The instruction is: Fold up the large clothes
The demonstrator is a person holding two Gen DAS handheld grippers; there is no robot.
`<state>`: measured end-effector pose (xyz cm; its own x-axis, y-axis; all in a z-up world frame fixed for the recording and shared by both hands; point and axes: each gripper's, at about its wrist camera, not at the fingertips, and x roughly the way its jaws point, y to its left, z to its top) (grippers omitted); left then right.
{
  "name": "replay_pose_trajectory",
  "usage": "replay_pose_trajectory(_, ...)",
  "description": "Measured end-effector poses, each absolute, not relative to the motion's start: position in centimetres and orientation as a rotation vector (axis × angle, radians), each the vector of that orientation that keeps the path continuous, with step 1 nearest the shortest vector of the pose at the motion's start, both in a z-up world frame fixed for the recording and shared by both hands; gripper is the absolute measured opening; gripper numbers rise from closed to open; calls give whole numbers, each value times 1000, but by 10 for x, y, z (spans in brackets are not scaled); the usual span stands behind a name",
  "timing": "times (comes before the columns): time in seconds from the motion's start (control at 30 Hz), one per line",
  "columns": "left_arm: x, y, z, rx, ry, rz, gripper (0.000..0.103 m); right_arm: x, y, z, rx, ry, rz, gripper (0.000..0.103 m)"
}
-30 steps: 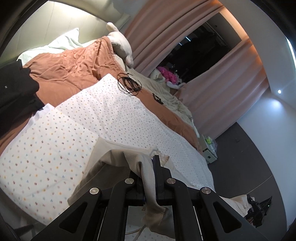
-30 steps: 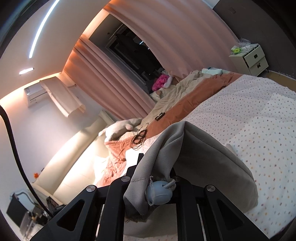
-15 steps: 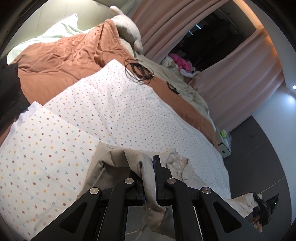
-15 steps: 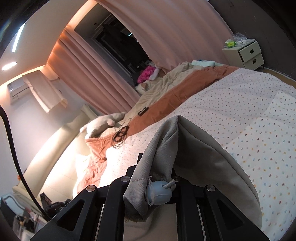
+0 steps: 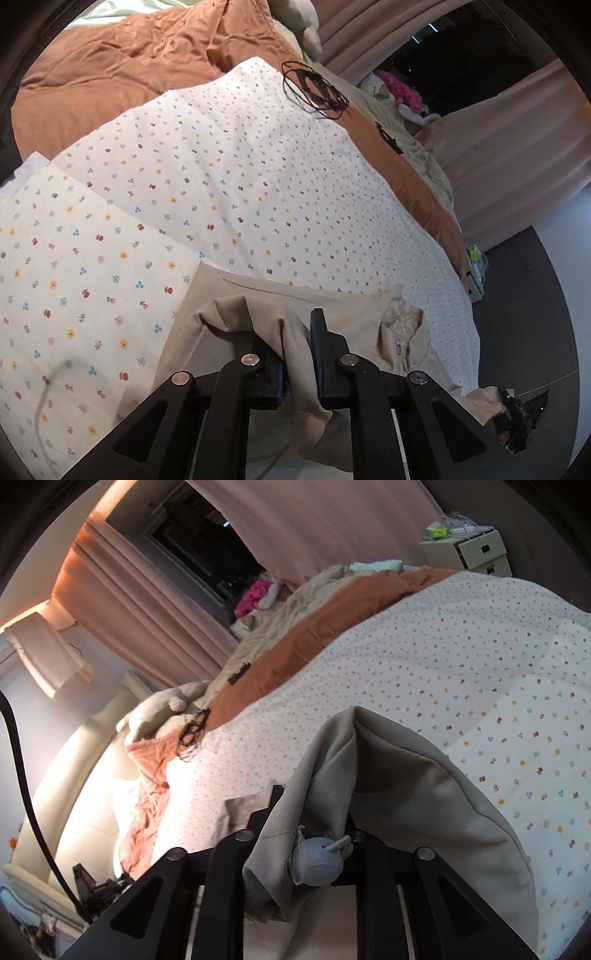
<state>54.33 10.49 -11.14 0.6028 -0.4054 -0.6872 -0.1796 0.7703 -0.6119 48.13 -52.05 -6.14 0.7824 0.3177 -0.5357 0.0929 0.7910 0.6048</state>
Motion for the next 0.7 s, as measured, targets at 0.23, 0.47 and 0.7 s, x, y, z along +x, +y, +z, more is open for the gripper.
replay_pose_trajectory(0.23, 538, 107, -107, -699, 840, -139, 84, 493, -507, -69, 630, 677, 129, 90)
replay_pose_trajectory(0.47, 510, 115, -101, -657, 843, -111, 84, 487, -476, -72, 543, 752, 136, 90)
replay_pose_trajectory(0.7, 468, 118, -89, -591, 861, -75, 79, 456, -444, -73, 476, 808, 170, 90)
